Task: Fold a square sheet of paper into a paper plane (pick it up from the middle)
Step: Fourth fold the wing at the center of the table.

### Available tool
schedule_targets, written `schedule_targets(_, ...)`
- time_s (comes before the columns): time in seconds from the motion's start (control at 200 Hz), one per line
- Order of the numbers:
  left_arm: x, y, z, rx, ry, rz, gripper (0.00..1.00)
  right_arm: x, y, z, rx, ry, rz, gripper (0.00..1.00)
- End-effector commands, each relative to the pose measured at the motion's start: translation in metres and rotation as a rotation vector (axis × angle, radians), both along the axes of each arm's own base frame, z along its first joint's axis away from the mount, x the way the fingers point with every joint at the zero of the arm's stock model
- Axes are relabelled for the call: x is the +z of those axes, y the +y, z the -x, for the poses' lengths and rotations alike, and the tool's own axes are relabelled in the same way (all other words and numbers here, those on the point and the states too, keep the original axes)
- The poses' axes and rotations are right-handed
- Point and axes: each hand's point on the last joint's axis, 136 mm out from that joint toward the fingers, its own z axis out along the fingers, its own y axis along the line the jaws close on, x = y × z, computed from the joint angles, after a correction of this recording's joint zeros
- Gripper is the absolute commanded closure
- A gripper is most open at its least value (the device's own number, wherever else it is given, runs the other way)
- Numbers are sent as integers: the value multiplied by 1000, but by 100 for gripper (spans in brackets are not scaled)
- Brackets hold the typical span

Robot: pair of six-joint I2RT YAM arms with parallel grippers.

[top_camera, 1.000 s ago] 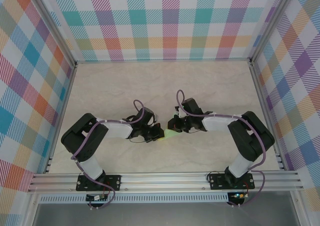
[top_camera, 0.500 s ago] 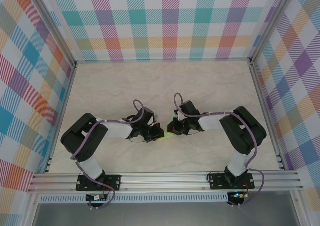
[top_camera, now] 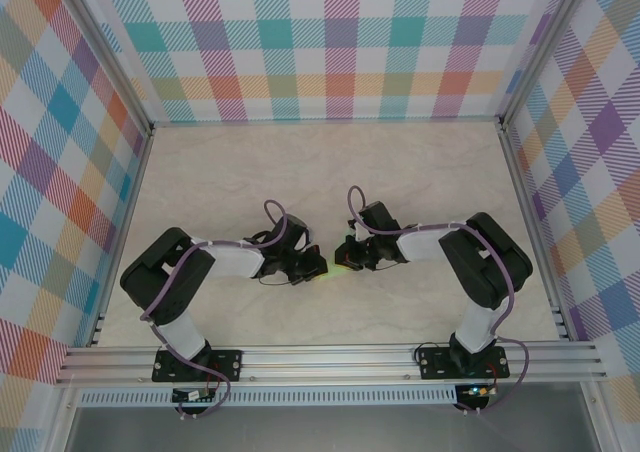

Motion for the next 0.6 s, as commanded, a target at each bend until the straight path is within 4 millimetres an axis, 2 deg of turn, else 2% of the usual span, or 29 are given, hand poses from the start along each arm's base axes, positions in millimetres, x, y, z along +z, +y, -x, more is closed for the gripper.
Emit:
schedule_targets(0.0, -17, 11, 4, 24, 32, -74, 100, 6, 1, 0, 20, -30, 2, 94)
schedule_targets(0.085, -22, 17, 8, 26, 47, -102, 100, 15, 4, -1, 24, -55, -24, 94)
schedule_targets(0.155, -27, 22, 12, 30, 62, -126, 100, 16, 6, 0, 31, -51, -37, 94)
schedule_targets(0.405, -36, 36, 21, 54, 113, -198, 100, -6, 3, 6, 69, -23, 6, 94)
schedule_targets(0.595, -42, 47, 30, 62, 157, -253, 100, -10, -10, -10, 79, -74, 45, 94)
